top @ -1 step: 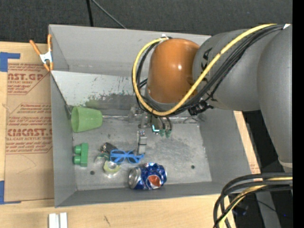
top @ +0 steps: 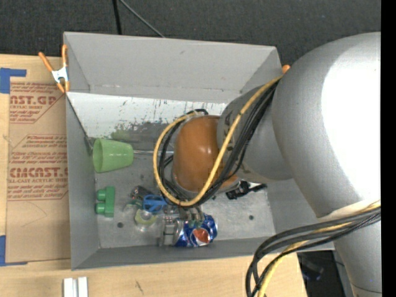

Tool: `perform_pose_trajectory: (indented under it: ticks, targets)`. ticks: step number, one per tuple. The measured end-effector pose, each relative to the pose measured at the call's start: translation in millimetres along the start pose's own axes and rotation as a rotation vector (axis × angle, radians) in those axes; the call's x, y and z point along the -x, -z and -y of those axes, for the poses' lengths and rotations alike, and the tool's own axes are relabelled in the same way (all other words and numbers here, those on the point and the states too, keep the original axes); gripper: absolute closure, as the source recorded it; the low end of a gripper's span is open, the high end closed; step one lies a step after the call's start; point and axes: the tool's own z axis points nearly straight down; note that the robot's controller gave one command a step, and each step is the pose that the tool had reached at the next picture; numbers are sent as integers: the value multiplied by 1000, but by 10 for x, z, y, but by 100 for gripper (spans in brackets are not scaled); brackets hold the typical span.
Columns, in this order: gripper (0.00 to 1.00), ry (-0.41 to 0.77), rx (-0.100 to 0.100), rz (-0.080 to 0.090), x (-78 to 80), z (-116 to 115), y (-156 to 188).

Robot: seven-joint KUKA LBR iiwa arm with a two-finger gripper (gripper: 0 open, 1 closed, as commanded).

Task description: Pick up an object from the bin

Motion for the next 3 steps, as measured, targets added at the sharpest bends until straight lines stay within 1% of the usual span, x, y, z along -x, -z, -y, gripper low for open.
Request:
perform_pose_trajectory:
  ticks: [1, 2, 3]
  targets:
    - [100, -2, 1, 8, 35, 7, 44]
    - [100, -32, 6, 18, -41, -453, 1187]
    - [100, 427, -1, 10, 45, -204, 132]
